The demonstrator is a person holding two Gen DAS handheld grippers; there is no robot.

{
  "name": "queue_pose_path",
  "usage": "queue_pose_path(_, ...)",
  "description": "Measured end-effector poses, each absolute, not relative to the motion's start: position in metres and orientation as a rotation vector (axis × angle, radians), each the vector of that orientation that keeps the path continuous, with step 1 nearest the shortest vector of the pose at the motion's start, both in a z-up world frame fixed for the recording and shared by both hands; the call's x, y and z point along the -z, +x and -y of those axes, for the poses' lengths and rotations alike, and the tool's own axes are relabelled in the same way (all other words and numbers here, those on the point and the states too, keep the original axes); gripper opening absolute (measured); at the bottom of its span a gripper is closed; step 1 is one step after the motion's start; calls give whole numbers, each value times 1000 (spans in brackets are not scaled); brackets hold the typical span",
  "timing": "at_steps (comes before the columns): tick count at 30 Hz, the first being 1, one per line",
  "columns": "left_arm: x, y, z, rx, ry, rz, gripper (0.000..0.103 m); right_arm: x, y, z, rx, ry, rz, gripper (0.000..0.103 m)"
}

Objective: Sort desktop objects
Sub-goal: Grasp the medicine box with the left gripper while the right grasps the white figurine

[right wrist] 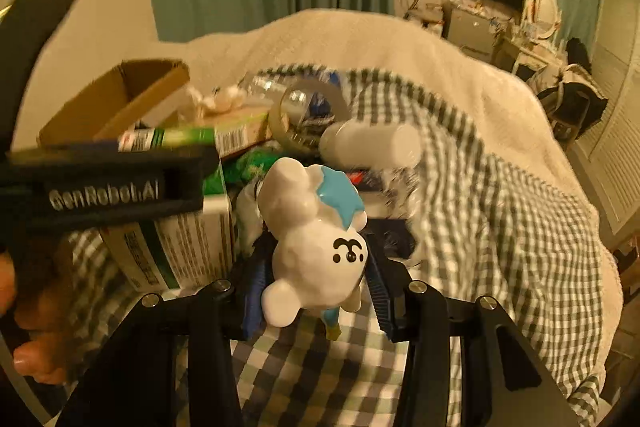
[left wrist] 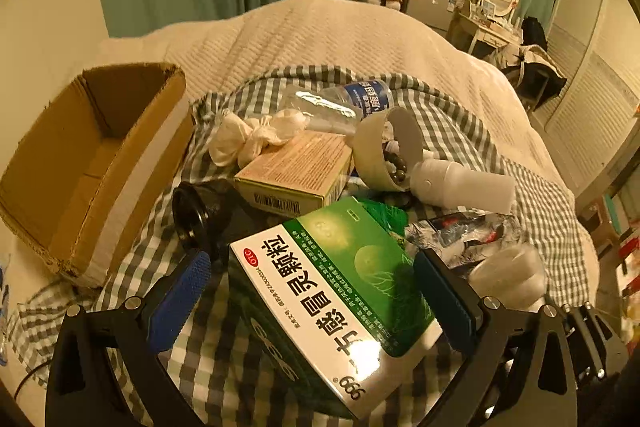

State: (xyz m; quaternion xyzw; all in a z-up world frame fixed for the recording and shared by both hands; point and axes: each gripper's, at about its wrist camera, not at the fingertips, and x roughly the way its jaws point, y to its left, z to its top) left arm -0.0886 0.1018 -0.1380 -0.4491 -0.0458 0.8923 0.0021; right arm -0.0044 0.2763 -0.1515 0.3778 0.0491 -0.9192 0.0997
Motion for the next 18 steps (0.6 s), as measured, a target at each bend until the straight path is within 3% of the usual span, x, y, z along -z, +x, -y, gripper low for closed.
queue_pose_path(9, 139, -104, -112, -2724, -1635, 266, 103, 103, 21, -284, 2893, 909, -78, 43)
queue_pose_path(13, 137, -111, -133, -2781, -1692, 189, 103, 87, 31, -286, 2969, 831, -84, 43)
queue_pose_path(18, 166, -121, -132, -2787, -1841, 226, 103, 71, 41, -297, 3014, 769, -23, 43)
